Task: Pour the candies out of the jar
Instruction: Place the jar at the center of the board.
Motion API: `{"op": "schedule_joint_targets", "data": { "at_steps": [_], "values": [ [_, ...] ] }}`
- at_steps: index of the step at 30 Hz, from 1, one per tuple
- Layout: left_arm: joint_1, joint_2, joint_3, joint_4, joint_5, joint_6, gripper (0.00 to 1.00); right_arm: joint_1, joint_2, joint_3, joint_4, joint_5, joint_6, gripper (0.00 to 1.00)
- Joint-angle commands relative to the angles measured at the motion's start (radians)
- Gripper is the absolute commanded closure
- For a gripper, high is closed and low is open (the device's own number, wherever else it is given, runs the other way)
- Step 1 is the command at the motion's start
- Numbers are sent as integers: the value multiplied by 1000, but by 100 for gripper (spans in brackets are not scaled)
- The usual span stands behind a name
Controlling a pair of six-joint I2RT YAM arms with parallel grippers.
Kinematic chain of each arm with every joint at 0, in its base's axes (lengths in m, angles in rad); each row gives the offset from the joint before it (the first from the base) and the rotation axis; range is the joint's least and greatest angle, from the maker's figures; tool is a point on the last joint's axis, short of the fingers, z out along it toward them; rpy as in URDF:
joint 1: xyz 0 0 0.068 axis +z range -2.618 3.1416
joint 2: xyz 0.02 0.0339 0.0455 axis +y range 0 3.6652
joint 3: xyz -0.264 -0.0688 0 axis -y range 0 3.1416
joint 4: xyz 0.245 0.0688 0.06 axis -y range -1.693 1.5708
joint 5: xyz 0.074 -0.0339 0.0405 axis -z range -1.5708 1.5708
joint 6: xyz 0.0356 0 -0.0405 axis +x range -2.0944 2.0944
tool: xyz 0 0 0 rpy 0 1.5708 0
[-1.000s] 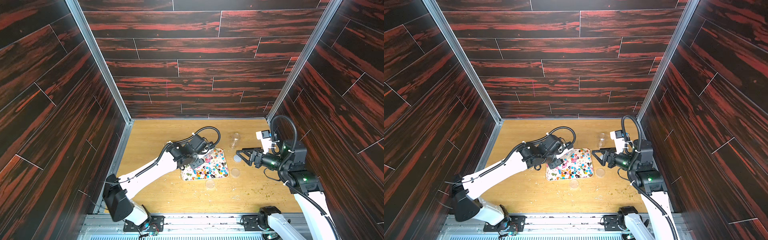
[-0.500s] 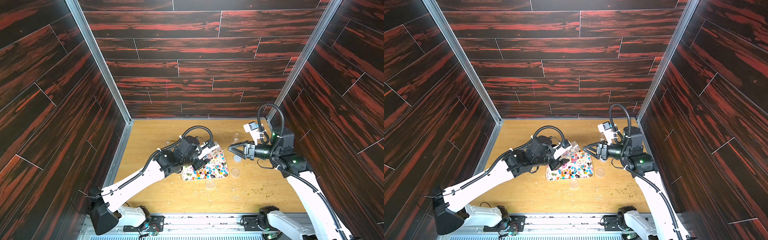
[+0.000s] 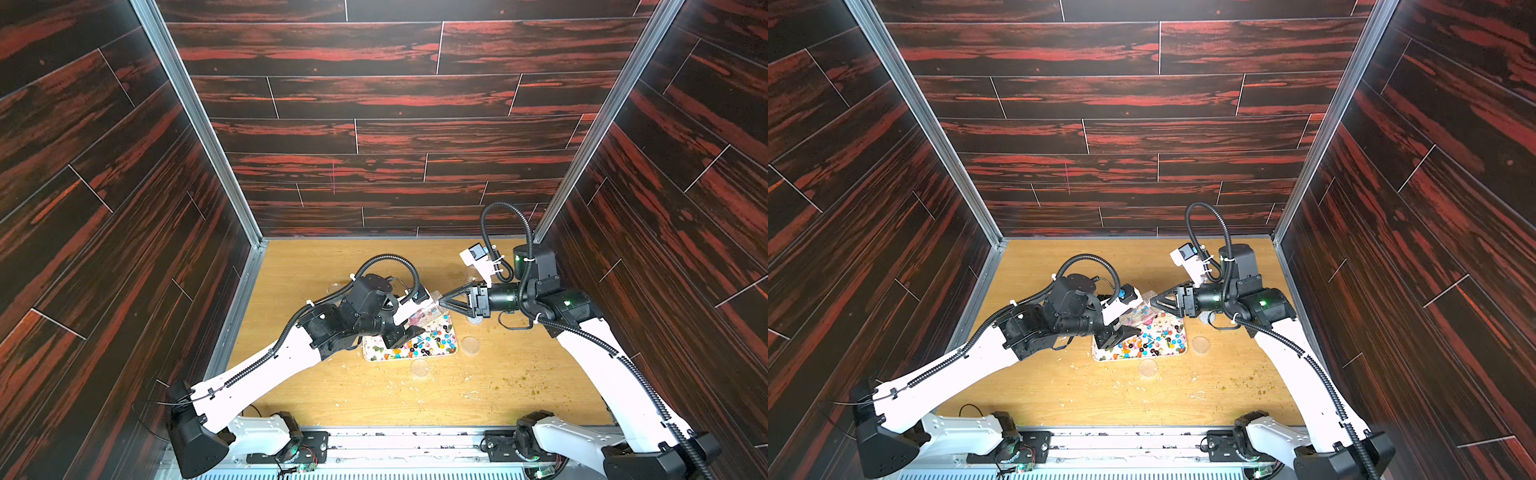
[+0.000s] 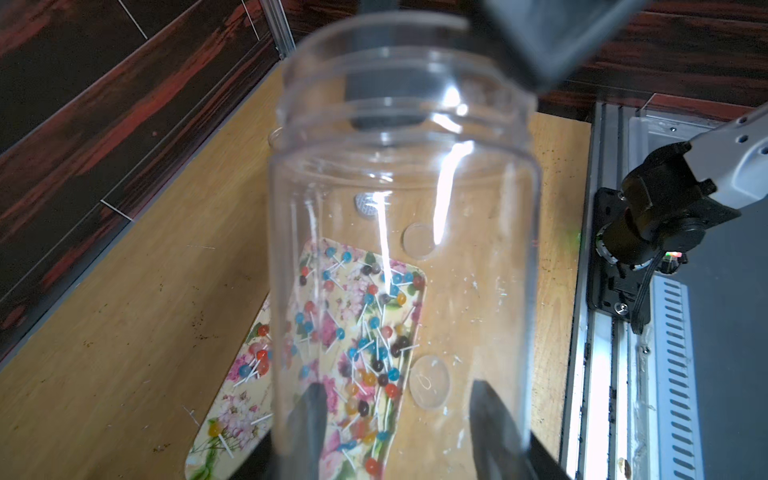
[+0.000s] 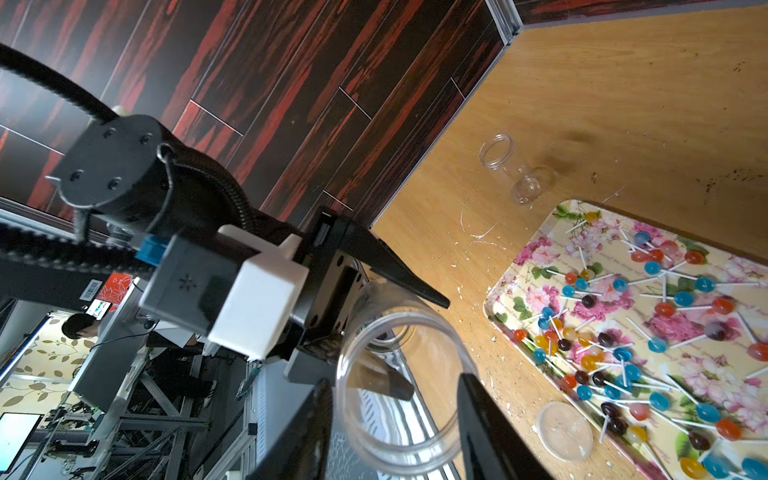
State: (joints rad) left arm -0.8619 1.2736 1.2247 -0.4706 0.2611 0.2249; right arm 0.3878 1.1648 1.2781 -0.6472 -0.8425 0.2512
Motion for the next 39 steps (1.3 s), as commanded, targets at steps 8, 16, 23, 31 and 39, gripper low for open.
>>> {"op": "schedule_joint_targets", "data": {
  "at_steps": [8,16,23,31,39],
  "values": [
    [7,-33,-7,-13,47,14,63,49,35,72,-133,-59,-134,58],
    [8,-45,-14,-10,40,8,62,55,59,98,-202,-110,-212,65],
    [8,-36,-4,-8,57,11,62,56,73,107,-234,-141,-250,76],
    [9,-38,-2,-7,62,11,60,66,90,130,-268,-180,-288,94],
    [8,-59,-31,32,-20,-35,46,72,83,135,-271,-150,-288,100]
  ]
}}
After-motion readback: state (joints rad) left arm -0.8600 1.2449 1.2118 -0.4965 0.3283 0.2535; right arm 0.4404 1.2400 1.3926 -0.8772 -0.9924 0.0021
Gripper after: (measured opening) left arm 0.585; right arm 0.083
